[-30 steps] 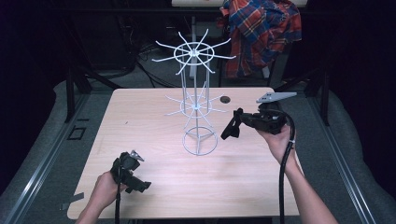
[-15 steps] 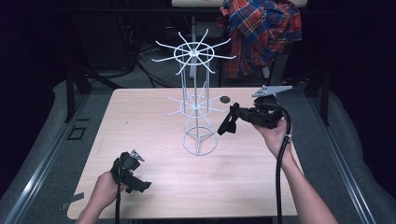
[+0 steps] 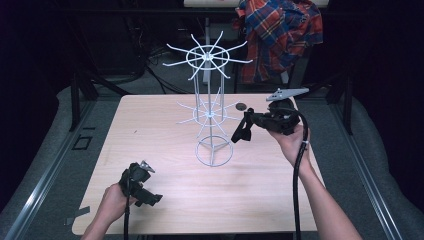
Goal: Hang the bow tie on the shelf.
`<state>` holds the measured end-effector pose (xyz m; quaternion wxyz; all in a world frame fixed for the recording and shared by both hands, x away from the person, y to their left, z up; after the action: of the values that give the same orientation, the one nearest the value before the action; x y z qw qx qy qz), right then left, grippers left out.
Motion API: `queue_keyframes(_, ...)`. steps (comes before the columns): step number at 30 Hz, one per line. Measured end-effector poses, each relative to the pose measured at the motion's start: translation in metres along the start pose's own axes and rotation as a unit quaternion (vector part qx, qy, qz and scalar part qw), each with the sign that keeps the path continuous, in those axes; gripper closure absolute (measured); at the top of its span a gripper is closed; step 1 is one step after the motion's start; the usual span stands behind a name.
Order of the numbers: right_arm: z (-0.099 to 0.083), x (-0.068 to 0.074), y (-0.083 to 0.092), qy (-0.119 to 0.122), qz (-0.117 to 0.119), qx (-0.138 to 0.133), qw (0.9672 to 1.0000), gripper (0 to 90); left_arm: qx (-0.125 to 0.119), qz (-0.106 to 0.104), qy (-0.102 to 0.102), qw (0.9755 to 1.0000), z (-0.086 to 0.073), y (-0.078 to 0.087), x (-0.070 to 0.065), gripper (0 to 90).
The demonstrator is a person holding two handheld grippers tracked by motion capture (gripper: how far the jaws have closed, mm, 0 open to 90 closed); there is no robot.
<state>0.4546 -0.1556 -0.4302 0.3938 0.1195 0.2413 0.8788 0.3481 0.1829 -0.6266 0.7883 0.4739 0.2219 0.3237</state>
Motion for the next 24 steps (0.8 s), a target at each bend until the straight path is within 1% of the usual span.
queue_keyframes(9,0.004,-0.002,-0.005,-0.001,-0.003,0.004,1.0000,86.4,0.003,-0.003,-0.003,1.0000,0.001,-0.002,-0.001,0.0)
queue_keyframes(16,0.006,-0.001,-0.009,0.002,-0.001,0.012,0.9999,86.4,0.002,-0.004,-0.004,1.0000,0.002,-0.002,-0.002,0.0)
queue_keyframes(18,0.007,-0.001,-0.010,0.001,-0.002,0.010,0.9999,86.4,0.002,-0.005,-0.004,1.0000,0.002,-0.002,-0.002,0.0)
queue_keyframes(20,0.006,-0.002,-0.013,0.003,-0.002,0.016,0.9999,86.4,0.002,-0.004,-0.003,1.0000,0.001,-0.001,-0.002,0.0)
queue_keyframes(21,0.006,-0.002,-0.014,0.000,-0.001,0.014,0.9999,86.4,0.001,-0.004,-0.003,1.0000,0.001,-0.001,-0.002,0.0)
queue_keyframes(24,0.004,-0.003,-0.017,-0.004,-0.001,0.019,0.9998,86.4,0.001,-0.004,-0.004,1.0000,0.002,-0.001,-0.001,0.0)
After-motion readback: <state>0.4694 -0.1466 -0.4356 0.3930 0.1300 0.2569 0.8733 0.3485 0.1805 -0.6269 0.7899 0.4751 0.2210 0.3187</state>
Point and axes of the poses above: each handheld gripper's, and its own axes: y roughly backward along the jaws, z roughly out of its top, x roughly to its left, the point moved 10 cm from there along -y, roughly forward along the jaws, and after that the axes turned 5 degrees about -x, right-handed, at the moved point
